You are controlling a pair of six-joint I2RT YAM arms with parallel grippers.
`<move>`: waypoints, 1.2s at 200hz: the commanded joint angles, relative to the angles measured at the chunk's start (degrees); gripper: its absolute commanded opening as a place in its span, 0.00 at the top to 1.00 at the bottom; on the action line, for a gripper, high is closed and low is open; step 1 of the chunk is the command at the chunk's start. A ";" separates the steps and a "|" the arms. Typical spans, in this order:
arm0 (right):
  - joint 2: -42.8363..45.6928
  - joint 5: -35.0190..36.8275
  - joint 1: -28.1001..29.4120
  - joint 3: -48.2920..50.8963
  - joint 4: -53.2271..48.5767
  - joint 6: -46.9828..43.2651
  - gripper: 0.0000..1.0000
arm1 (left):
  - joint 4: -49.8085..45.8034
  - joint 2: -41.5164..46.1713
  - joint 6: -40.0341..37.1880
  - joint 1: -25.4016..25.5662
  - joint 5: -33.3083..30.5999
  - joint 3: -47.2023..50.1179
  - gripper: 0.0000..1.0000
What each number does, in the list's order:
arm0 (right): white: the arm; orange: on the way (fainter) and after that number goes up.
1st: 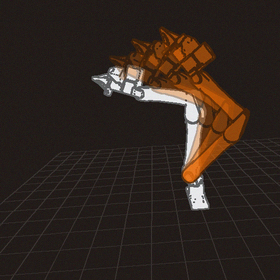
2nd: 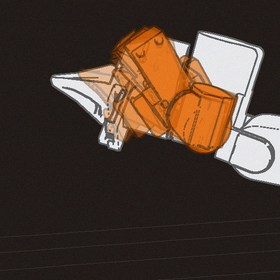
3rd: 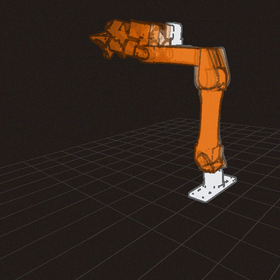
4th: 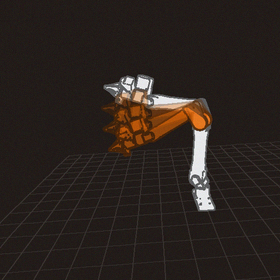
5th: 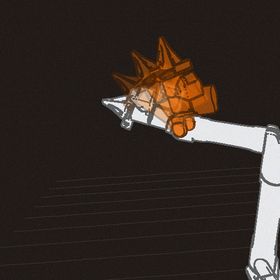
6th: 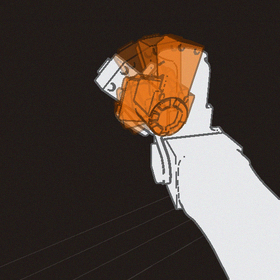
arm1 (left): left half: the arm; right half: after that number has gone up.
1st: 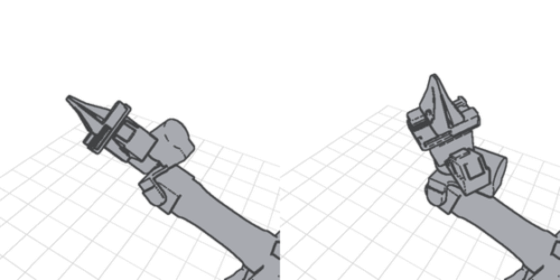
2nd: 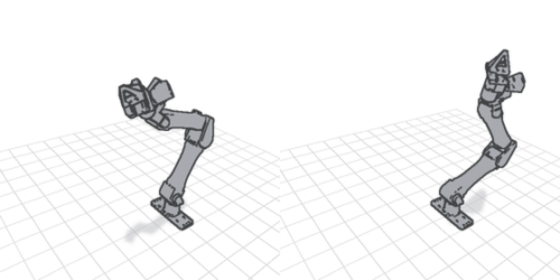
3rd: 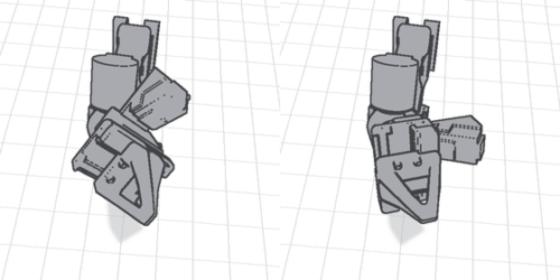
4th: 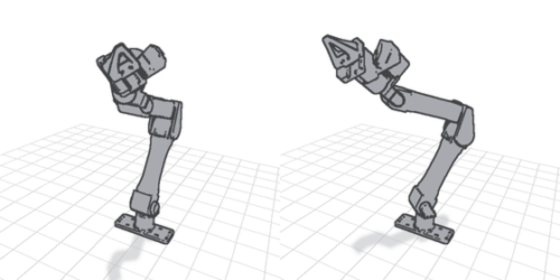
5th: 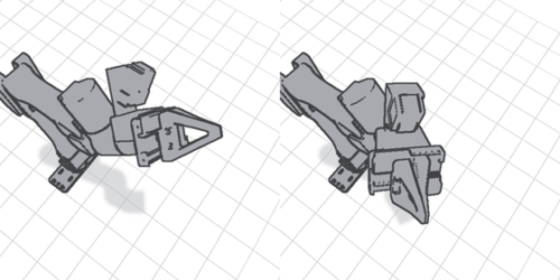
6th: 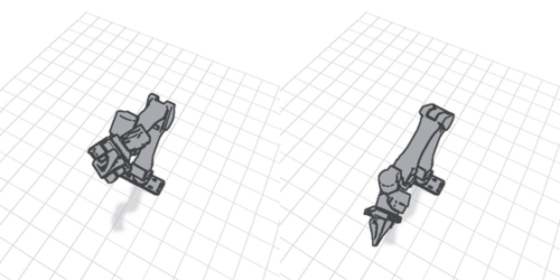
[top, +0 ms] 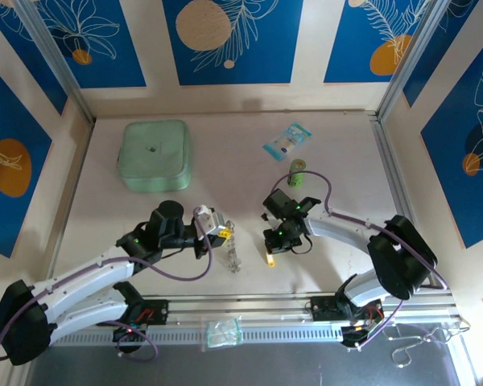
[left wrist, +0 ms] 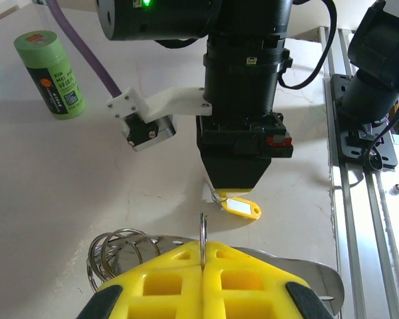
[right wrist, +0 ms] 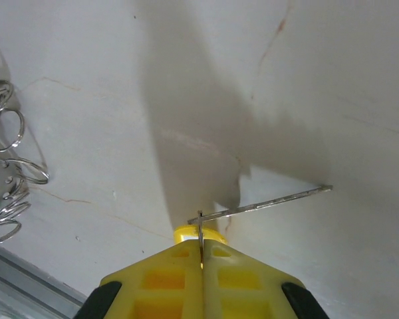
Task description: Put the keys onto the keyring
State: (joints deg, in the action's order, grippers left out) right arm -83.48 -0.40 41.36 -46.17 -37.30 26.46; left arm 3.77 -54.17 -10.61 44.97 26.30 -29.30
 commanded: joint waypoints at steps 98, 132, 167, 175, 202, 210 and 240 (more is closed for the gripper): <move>-6.02 -1.49 0.49 -3.53 2.49 -0.27 0.91 | 1.15 -1.37 -0.65 1.16 1.56 -0.49 1.00; -6.69 -1.17 0.57 -3.91 2.93 0.30 0.85 | 0.99 -1.37 -0.74 1.11 1.56 -0.56 1.00; -7.09 -0.67 0.56 -4.56 2.68 0.61 0.82 | 0.81 -1.34 -0.85 1.17 1.63 -0.57 1.00; -7.13 -0.37 0.62 -4.63 2.60 0.71 0.82 | 0.80 -1.24 -0.84 1.14 1.62 -0.58 1.00; -7.53 0.03 0.81 -5.05 2.41 0.70 0.82 | 0.81 -1.21 -0.82 1.17 1.82 -0.67 1.00; -7.70 0.29 1.04 -5.17 2.32 0.56 0.81 | 0.80 -1.20 -0.89 1.17 1.90 -0.67 1.00; -7.54 3.16 2.45 -5.33 1.56 -0.47 0.75 | 0.80 -1.15 -0.87 1.19 1.84 -0.67 1.00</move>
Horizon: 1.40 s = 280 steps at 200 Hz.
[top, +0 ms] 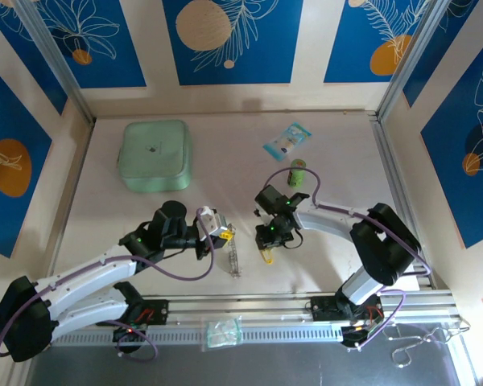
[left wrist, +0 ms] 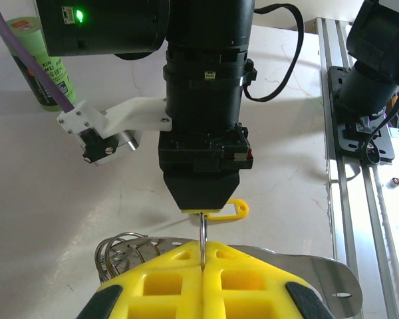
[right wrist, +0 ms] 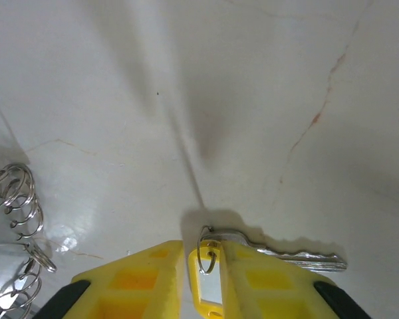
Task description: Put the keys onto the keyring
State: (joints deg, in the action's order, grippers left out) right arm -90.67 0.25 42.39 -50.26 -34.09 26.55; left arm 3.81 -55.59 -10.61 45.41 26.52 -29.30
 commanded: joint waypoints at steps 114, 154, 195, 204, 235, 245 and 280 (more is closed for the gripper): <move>-1.64 9.41 5.24 -2.39 -3.29 -1.06 0.86 | 0.76 -0.04 -0.82 0.77 1.94 -0.69 1.00; -1.26 10.02 5.55 -2.82 -3.68 -1.06 0.86 | 0.67 -0.02 -0.90 0.81 2.03 -0.75 1.00; -1.08 10.65 5.89 -2.75 -3.88 -0.88 0.85 | 0.58 -0.04 -0.90 0.77 1.97 -0.80 1.00; -1.10 10.65 5.95 -2.74 -3.80 -0.78 0.85 | 0.58 -0.04 -0.84 0.76 1.97 -0.83 1.00; -0.99 10.69 6.11 -2.74 -3.70 -0.57 0.86 | 0.58 -0.05 -0.88 0.82 2.11 -0.75 1.00; -0.80 10.46 6.12 -2.65 -3.47 -0.57 0.86 | 0.58 -0.06 -0.97 0.85 2.10 -0.76 1.00; -0.68 10.02 6.16 -2.83 -3.00 -0.62 0.78 | 0.58 -0.13 -0.90 0.85 2.15 -0.80 1.00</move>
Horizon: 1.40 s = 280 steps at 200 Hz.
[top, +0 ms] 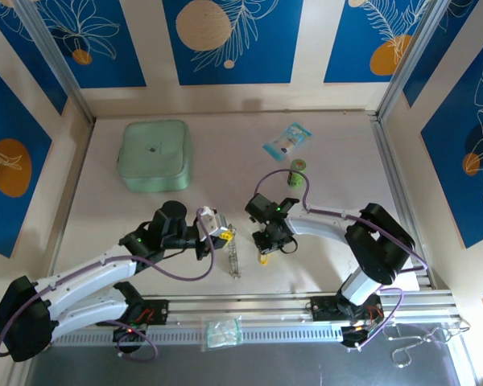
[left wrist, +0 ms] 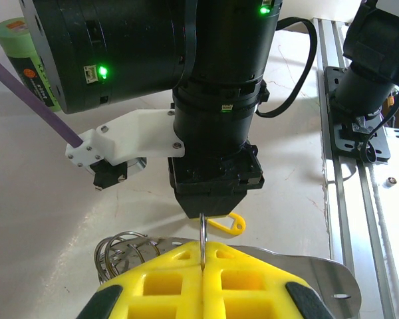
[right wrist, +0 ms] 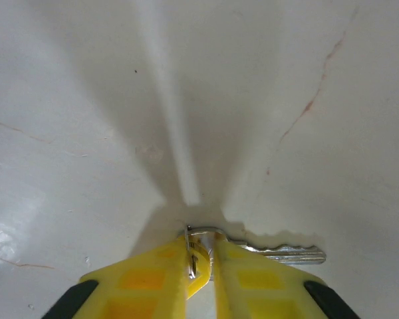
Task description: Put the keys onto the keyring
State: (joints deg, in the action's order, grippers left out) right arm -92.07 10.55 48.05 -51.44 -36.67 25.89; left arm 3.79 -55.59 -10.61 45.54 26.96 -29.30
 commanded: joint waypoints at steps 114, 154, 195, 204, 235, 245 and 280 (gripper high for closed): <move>-0.19 0.08 0.74 -2.09 -0.25 0.30 0.85 | 0.61 -0.14 -0.95 0.71 2.02 -0.80 1.00; 0.34 0.94 1.08 -2.01 -0.60 0.30 0.98 | 0.54 -0.13 -1.01 0.82 2.10 -0.82 1.00; 6.74 5.45 1.99 0.65 2.27 -2.78 1.00 | -1.33 1.22 -1.52 1.15 1.84 -0.76 1.00; 9.14 6.68 2.05 1.79 3.70 -4.36 1.00 | -1.76 2.05 -2.04 1.39 1.24 -0.50 1.00; 18.09 -0.35 0.39 6.34 11.62 -12.25 1.00 | -0.63 3.27 -3.06 1.57 -0.08 0.23 1.00; 20.69 -3.41 0.44 7.89 14.77 -15.41 1.00 | -0.10 3.39 -2.94 1.71 -0.03 -0.05 1.00; 27.95 -9.06 -0.75 9.51 18.09 -23.89 1.00 | 0.15 3.70 -5.25 1.75 -3.30 0.23 1.00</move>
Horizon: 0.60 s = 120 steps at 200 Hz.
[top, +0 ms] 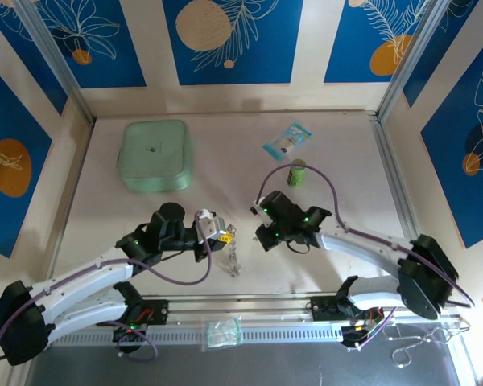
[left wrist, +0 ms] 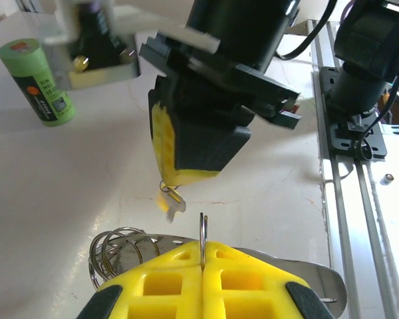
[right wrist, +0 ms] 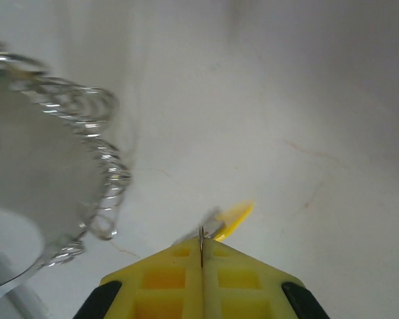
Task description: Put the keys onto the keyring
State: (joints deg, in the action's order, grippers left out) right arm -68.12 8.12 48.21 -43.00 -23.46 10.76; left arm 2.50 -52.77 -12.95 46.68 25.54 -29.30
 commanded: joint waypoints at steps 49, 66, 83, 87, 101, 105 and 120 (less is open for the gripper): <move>12.63 -13.52 -1.45 2.44 7.42 -20.26 1.00 | -0.90 -0.98 -4.29 0.61 -2.51 -1.04 1.00; 11.97 -16.21 -1.53 1.09 5.07 -22.13 1.00 | -1.30 -1.03 -4.28 0.62 -2.51 -1.22 1.00; 10.55 -19.51 -1.45 -0.51 2.69 -22.38 1.00 | -1.34 -0.90 -4.28 0.62 -2.45 -1.26 1.00; 10.22 -20.16 -1.45 -0.91 2.38 -22.22 1.00 | -1.19 -0.84 -4.19 0.63 -2.38 -1.27 1.00; 9.18 -21.56 -0.98 -1.76 1.76 -21.73 1.00 | -1.01 -0.85 -3.94 0.65 -2.03 -1.20 1.00; 8.94 -21.57 -0.80 -1.86 1.80 -21.47 1.00 | -1.01 -0.89 -3.95 0.68 -1.94 -1.16 1.00; 8.42 -21.57 -0.13 -2.24 2.50 -20.85 1.00 | -0.93 -1.09 -3.71 0.65 -1.50 -1.20 1.00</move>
State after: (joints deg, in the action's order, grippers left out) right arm -59.11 -9.50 47.22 -42.85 -19.86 -9.23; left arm 1.26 -53.84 -15.57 46.70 23.27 -29.30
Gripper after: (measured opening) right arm 0.054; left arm 0.043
